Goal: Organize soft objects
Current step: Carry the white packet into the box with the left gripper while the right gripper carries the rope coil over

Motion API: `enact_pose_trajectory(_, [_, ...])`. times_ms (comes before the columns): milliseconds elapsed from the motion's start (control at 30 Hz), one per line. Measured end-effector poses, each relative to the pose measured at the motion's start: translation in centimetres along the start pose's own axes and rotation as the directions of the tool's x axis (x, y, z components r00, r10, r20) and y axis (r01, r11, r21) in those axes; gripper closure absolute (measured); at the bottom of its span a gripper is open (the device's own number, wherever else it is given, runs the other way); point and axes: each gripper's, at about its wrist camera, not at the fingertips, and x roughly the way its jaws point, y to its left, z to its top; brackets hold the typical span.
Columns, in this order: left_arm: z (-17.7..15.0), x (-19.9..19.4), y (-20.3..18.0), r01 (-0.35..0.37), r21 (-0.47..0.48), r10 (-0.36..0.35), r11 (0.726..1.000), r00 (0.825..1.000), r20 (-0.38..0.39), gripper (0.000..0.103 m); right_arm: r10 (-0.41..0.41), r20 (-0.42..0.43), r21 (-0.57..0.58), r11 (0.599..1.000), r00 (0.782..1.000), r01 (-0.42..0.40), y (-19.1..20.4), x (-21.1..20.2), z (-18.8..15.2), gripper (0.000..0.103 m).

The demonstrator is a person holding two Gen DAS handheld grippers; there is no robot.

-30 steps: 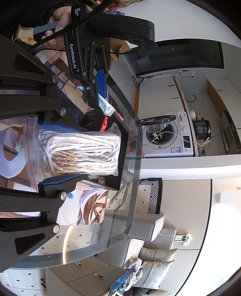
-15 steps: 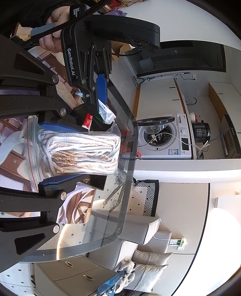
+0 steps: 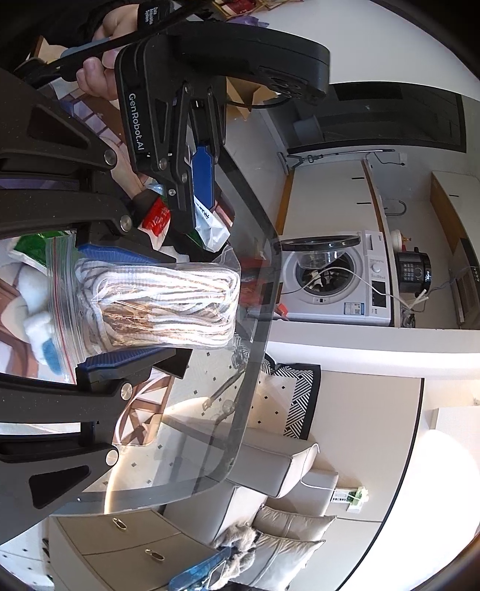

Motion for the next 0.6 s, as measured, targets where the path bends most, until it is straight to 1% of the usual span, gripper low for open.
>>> enact_pose_trajectory(167, [0.3,1.3,0.6,0.000,-0.048,-0.001,0.999,1.000,-0.018,0.068,0.012,-0.026,-0.017,1.000,1.000,-0.013,0.0,1.8,0.4,0.064])
enact_pose_trajectory(367, [0.6,2.7,1.0,-0.009,-0.073,0.007,0.997,0.999,-0.034,0.068,0.010,-0.045,-0.015,1.000,0.999,-0.011,-0.9,3.5,0.7,0.064])
enact_pose_trajectory(467, [0.8,3.4,1.2,-0.017,-0.081,0.014,0.997,0.999,-0.034,0.068,0.004,-0.052,-0.019,1.000,0.999,-0.005,-1.1,4.0,0.9,0.064])
enact_pose_trajectory(600, [0.6,4.1,1.1,-0.028,-0.066,0.025,0.997,0.999,-0.047,0.068,0.004,-0.063,-0.022,1.000,0.998,-0.006,-1.3,4.5,0.8,0.064])
